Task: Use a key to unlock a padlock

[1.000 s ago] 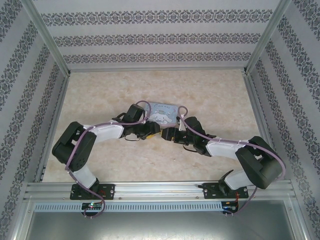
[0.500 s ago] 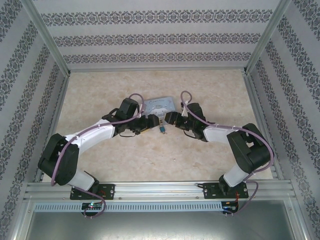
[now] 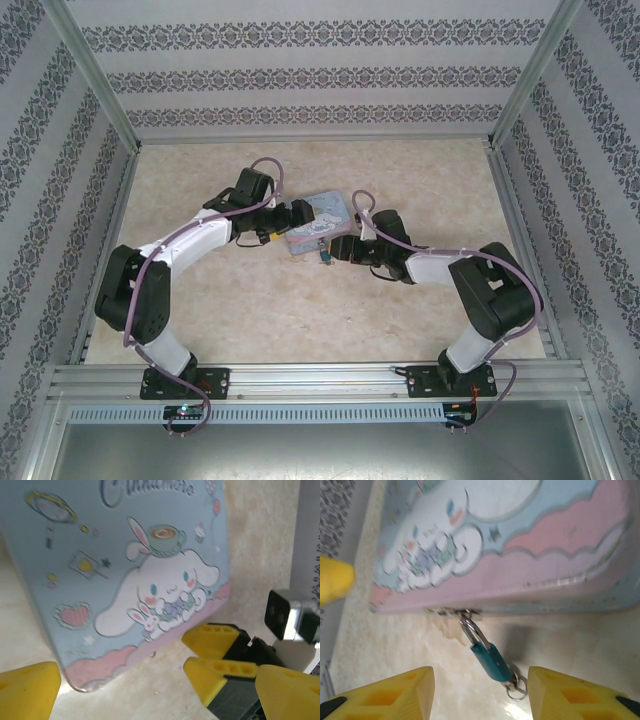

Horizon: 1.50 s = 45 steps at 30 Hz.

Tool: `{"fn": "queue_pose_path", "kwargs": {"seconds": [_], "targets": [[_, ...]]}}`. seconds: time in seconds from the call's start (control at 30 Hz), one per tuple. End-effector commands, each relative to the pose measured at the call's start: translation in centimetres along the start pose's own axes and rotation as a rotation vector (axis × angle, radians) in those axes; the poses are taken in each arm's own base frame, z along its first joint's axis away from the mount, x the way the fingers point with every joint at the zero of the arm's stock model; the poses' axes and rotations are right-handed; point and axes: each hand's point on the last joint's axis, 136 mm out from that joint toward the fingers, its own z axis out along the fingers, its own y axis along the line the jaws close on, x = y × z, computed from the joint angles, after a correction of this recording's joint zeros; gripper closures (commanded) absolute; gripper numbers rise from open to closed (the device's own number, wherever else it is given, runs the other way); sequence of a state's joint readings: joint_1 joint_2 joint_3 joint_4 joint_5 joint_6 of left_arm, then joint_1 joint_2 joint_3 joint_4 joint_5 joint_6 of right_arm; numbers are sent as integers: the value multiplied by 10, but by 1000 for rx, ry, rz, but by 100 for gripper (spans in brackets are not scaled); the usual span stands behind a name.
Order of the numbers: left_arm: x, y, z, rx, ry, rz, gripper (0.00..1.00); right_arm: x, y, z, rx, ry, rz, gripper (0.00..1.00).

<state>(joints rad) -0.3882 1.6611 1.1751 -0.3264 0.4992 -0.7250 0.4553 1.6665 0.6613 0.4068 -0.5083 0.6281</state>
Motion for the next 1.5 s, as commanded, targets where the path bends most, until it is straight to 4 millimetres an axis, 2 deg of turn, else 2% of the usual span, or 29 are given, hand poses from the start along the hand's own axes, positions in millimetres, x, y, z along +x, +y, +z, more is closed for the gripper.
{"fn": "queue_pose_path", "kwargs": {"seconds": [0.0,0.23,0.53,0.6,0.73,0.83,0.93,1.17,1.47], "targets": [[-3,11,-2,-44,26,12,0,11,0,9,-5,59,-70,49],[-7,13,4,-31,36,-7,0,20,-1,24,1,101,-90,51],[-9,12,10,-17,41,-18,0,22,0,36,4,118,-91,55],[-9,11,9,-14,41,-17,0,23,-1,36,9,119,-89,59],[-10,11,9,-15,38,-14,0,27,-7,34,28,123,-83,77],[-12,12,7,-20,32,-7,0,30,-12,29,42,124,-72,82],[-13,15,7,-38,30,6,0,33,-15,25,54,123,-64,100],[-14,25,2,-133,14,68,0,31,-14,16,57,100,-33,100],[2,48,11,-392,37,211,0,27,-9,6,56,54,86,100]]}}
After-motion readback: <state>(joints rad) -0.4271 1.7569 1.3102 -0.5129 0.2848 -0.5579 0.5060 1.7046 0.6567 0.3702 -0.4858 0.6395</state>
